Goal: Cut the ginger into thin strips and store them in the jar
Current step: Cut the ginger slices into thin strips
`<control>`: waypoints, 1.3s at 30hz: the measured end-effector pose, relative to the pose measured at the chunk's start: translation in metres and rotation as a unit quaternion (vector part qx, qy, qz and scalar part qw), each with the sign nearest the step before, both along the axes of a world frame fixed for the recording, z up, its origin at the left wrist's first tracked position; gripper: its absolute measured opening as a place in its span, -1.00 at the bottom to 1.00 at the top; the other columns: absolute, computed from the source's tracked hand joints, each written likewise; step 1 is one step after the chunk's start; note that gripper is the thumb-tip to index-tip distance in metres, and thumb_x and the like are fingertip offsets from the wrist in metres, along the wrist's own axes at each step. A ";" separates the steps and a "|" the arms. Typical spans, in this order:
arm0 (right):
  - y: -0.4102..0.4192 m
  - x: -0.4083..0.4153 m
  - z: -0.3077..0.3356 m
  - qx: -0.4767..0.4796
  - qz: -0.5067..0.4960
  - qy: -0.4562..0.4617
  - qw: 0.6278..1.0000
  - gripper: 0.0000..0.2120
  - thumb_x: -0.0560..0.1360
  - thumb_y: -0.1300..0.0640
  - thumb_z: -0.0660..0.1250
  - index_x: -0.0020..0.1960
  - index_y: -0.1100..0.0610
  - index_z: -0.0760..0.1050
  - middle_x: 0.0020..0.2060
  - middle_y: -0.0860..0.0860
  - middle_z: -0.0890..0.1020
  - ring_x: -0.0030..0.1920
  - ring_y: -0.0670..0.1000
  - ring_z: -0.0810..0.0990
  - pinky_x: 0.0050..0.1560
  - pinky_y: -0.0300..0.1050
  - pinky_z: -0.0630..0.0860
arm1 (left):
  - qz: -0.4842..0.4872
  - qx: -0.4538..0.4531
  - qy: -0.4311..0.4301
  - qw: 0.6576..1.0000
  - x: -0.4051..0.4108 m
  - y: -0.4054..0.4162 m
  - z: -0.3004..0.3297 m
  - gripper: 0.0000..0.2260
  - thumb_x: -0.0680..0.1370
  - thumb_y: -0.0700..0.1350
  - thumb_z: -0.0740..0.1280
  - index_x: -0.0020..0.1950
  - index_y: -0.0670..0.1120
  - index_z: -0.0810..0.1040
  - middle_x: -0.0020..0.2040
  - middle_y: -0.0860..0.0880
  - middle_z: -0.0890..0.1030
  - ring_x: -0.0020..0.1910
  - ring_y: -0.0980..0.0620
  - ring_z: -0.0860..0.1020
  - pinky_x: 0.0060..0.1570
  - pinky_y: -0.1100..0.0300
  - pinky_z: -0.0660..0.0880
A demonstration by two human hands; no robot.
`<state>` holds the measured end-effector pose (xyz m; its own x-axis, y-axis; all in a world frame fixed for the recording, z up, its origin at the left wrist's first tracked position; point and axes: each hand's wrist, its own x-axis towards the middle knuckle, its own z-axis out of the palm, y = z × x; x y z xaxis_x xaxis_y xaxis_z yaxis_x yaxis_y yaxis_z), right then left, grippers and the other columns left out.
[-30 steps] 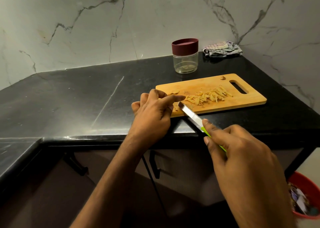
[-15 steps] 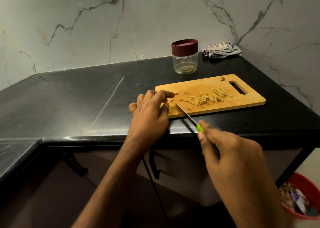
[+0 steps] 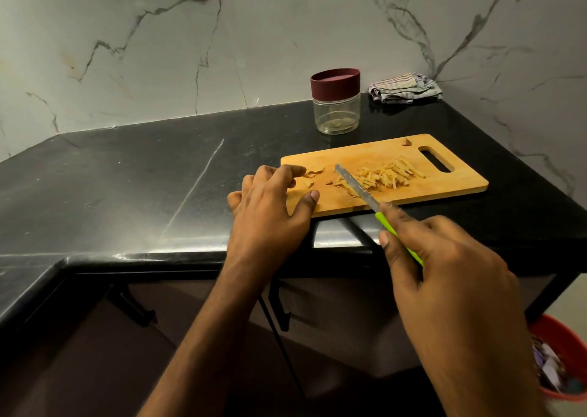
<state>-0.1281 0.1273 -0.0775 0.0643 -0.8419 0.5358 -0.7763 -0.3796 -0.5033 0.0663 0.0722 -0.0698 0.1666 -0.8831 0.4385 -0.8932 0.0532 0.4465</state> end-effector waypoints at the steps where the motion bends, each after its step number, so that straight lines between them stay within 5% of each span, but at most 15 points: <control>1: -0.001 0.000 0.000 0.002 0.001 0.002 1.000 -0.62 0.52 0.00 0.26 0.33 -0.05 0.47 -0.29 -0.11 0.46 -0.40 -0.17 0.37 -0.49 -0.34 0.25 | 0.001 0.006 0.000 1.000 0.000 -0.001 0.000 -0.60 0.59 0.17 0.29 0.41 0.16 0.41 0.17 0.13 0.45 0.25 0.09 0.36 0.22 0.06 0.19; 9: -0.020 0.002 0.002 -0.031 0.010 -0.023 0.999 -0.65 0.55 0.00 0.25 0.32 0.00 0.50 -0.29 -0.09 0.51 -0.39 -0.17 0.37 -0.44 -0.35 0.25 | 0.004 0.011 0.000 1.000 0.000 -0.002 -0.001 -0.53 0.59 0.18 0.30 0.46 0.07 0.42 0.20 0.09 0.46 0.23 0.06 0.38 0.25 -0.01 0.30; 12: -0.035 0.002 0.005 -0.039 0.009 -0.032 0.999 -0.67 0.57 0.00 0.23 0.29 0.06 0.52 -0.19 -0.03 0.64 -0.29 -0.19 0.44 -0.31 -0.31 0.41 | 0.003 0.018 0.031 0.999 -0.001 -0.004 0.004 -0.62 0.57 0.16 0.35 0.35 0.07 0.54 0.12 0.09 0.49 0.19 0.03 0.45 0.27 -0.09 0.39; 16: -0.046 0.000 0.006 -0.034 0.024 -0.052 0.998 -0.68 0.59 -0.02 0.22 0.25 0.08 0.55 -0.23 -0.05 0.67 -0.39 -0.22 0.40 -0.38 -0.37 0.35 | 0.015 0.037 0.067 0.997 -0.001 -0.013 0.016 -0.75 0.53 0.14 0.43 0.16 0.09 0.64 -0.03 0.12 0.51 0.05 0.04 0.52 0.17 -0.15 0.50; 24: -0.049 -0.004 0.004 -0.028 0.034 -0.035 0.998 -0.67 0.59 -0.06 0.22 0.28 0.01 0.53 -0.10 -0.09 0.69 -0.34 -0.17 0.52 -0.36 -0.23 0.51 | 0.035 0.040 0.088 0.995 -0.006 -0.022 0.011 -0.88 0.55 0.10 0.41 0.06 0.14 0.65 -0.06 0.15 0.45 -0.02 0.11 0.47 0.22 -0.16 0.46; 31: -0.048 -0.008 0.004 -0.025 0.056 -0.016 0.998 -0.67 0.59 -0.07 0.20 0.29 0.00 0.52 -0.07 -0.08 0.69 -0.33 -0.16 0.52 -0.40 -0.23 0.49 | 0.022 -0.011 0.038 0.999 -0.013 -0.001 0.004 -0.92 0.59 0.01 0.37 0.01 0.13 0.67 0.03 0.14 0.50 0.07 0.19 0.40 0.07 0.09 0.14; 35: -0.041 -0.012 0.005 -0.026 0.071 -0.017 0.997 -0.67 0.58 -0.04 0.23 0.28 0.03 0.53 -0.18 -0.10 0.67 -0.38 -0.22 0.42 -0.39 -0.44 0.28 | 0.006 -0.016 0.074 0.997 -0.010 0.000 0.005 -0.95 0.56 0.05 0.41 0.00 0.20 0.60 0.02 0.15 0.52 0.07 0.16 0.48 0.24 -0.11 0.32; 39: -0.031 -0.016 0.006 -0.008 0.081 -0.026 0.996 -0.66 0.58 -0.03 0.22 0.30 0.02 0.51 -0.27 -0.11 0.62 -0.39 -0.20 0.44 -0.42 -0.29 0.42 | 0.000 0.023 0.081 0.996 -0.008 -0.004 0.009 -0.92 0.56 0.09 0.40 0.03 0.27 0.59 0.05 0.18 0.49 0.08 0.17 0.48 0.29 -0.21 0.35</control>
<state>-0.1440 0.0968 -0.0716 0.1712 -0.8135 0.5558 -0.6769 -0.5070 -0.5336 0.0588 0.0686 -0.0608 0.2330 -0.9017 0.3642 -0.8088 0.0282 0.5874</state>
